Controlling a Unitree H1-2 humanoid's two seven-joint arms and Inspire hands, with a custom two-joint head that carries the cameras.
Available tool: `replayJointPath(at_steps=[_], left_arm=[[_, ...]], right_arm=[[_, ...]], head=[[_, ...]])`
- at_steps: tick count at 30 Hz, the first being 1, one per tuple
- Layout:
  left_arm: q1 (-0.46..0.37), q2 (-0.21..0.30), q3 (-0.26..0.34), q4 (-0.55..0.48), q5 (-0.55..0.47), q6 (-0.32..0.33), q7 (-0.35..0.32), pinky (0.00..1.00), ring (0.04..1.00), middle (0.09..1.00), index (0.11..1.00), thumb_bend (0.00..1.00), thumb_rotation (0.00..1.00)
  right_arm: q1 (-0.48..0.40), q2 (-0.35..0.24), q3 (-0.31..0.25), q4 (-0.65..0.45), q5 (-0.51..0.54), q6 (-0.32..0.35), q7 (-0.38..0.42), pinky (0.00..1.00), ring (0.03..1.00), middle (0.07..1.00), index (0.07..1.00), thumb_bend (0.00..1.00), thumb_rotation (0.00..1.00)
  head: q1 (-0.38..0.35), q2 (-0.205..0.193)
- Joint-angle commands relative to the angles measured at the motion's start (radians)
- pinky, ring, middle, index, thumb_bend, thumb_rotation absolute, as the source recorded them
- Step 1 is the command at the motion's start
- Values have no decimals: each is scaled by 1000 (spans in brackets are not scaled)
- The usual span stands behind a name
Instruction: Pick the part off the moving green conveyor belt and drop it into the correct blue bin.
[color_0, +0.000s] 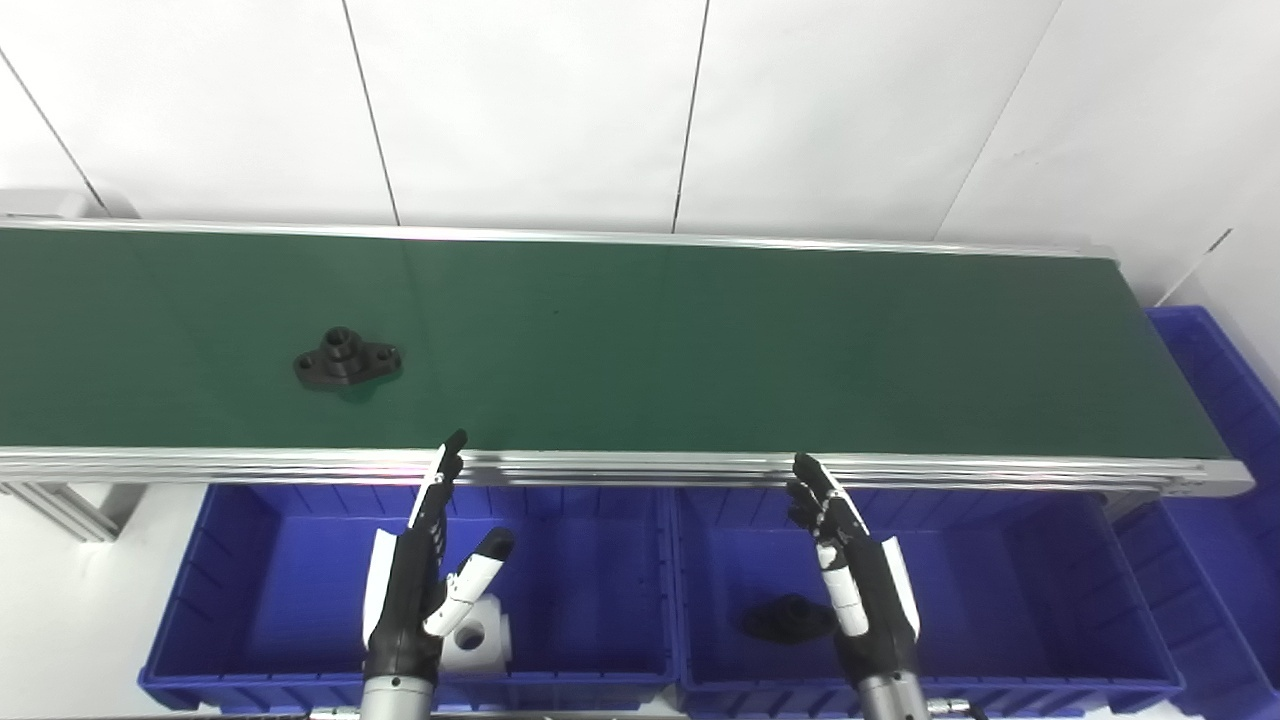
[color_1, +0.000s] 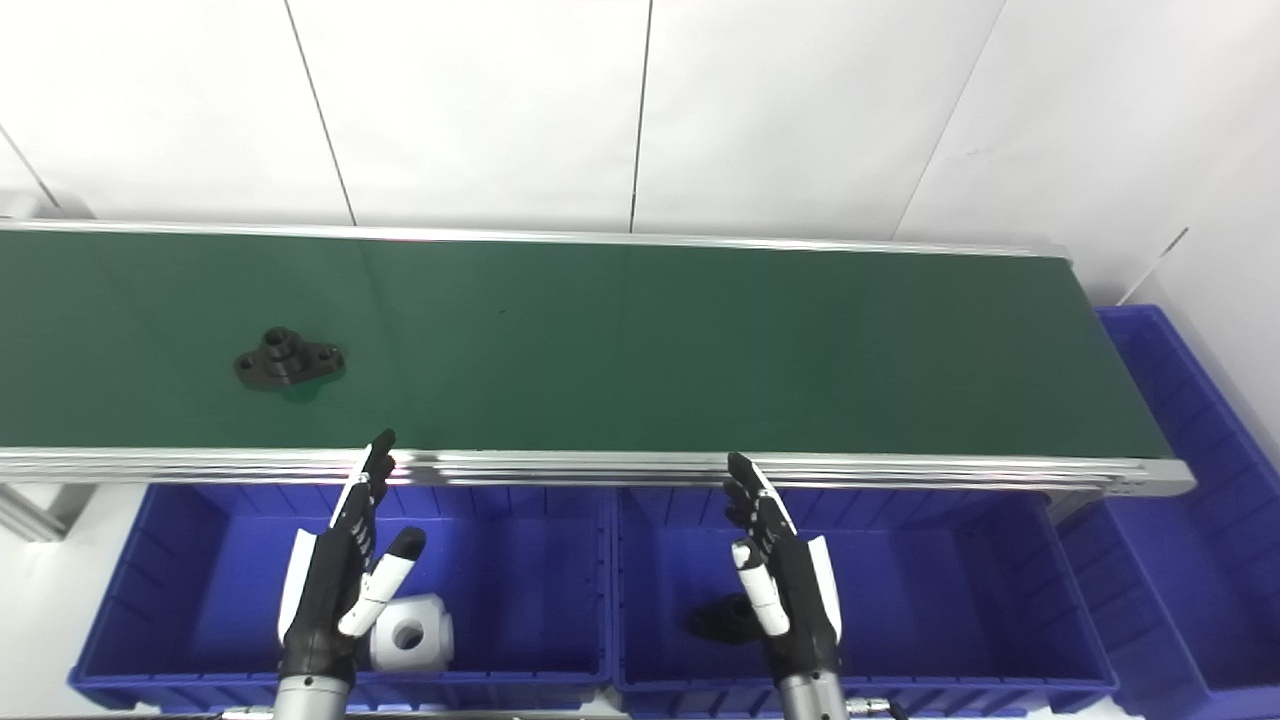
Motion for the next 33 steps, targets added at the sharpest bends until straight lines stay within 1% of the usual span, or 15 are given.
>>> replayJointPath(at_steps=[1, 6, 10, 11, 12, 13, 14, 17, 18, 19, 21, 26, 31, 32, 33], left_arm=[[-12, -9, -4, -11, -1, -33, 7, 999, 984, 995, 951, 633, 807], [-18, -8, -2, 3, 5, -46, 14, 1000, 984, 993, 950, 629, 804], [-19, -8, -2, 7, 9, -46, 18, 996, 978, 991, 946, 637, 810], [-21, -8, -2, 16, 6, -51, 17, 999, 983, 993, 950, 638, 810], [-23, -8, -3, 23, 4, -55, 16, 1000, 985, 994, 951, 637, 809], [-24, -9, -3, 33, 6, -61, 19, 1000, 986, 993, 952, 637, 808], [-25, -11, -3, 42, 10, -67, 24, 1000, 987, 993, 952, 637, 809], [-33, -17, -5, 86, 19, -91, 36, 954, 968, 990, 957, 674, 819], [-35, -18, -6, 99, 20, -98, 39, 943, 964, 990, 957, 682, 817], [-39, -21, -9, 115, 18, -111, 46, 937, 962, 990, 958, 685, 816], [-44, -26, -14, 134, 14, -128, 55, 953, 971, 984, 949, 663, 773], [-46, -45, -21, 139, 11, -127, 61, 948, 970, 972, 930, 640, 709], [-39, -58, -24, 129, 30, -125, 74, 906, 950, 965, 922, 651, 712], [-34, -60, -25, 121, 31, -121, 71, 906, 950, 964, 922, 652, 712], [-31, -61, -25, 116, 31, -118, 69, 915, 955, 968, 924, 646, 712]], right_arm=[[-5, -5, -2, -13, 1, -48, 6, 886, 916, 934, 910, 910, 925], [-8, -7, -2, -8, 1, -48, 6, 887, 917, 938, 913, 930, 924], [-9, -7, -1, -1, 8, -57, 10, 890, 916, 933, 908, 911, 919], [-10, -7, -1, 5, 10, -60, 12, 891, 915, 932, 907, 914, 915], [-10, -7, -2, 9, 12, -62, 12, 892, 915, 932, 907, 913, 911], [-12, -8, -4, 19, 13, -66, 14, 888, 913, 931, 907, 914, 910], [-12, -9, -5, 27, 11, -68, 12, 888, 913, 930, 906, 914, 910], [-17, -16, -12, 63, 10, -72, 13, 893, 910, 931, 910, 923, 934], [-19, -18, -15, 73, 13, -72, 15, 897, 911, 932, 910, 924, 937], [-23, -23, -18, 85, 14, -72, 17, 899, 912, 932, 910, 924, 938], [-27, -30, -23, 99, 18, -72, 24, 899, 922, 936, 914, 925, 937], [-28, -49, -33, 105, 26, -72, 43, 912, 934, 952, 933, 902, 943], [-11, -65, -40, 61, 12, -72, 45, 914, 937, 953, 946, 897, 964], [-4, -69, -44, 40, -13, -72, 21, 913, 936, 953, 946, 896, 964], [1, -71, -46, 24, -32, -72, 2, 898, 927, 950, 947, 893, 943]], head=[[1, 3], [10, -4], [9, -12], [14, -28], [14, -28], [24, -53], [30, -66], [73, -126], [73, -126], [93, -143], [112, -152], [135, -139], [140, -119], [142, -107], [142, -107]])
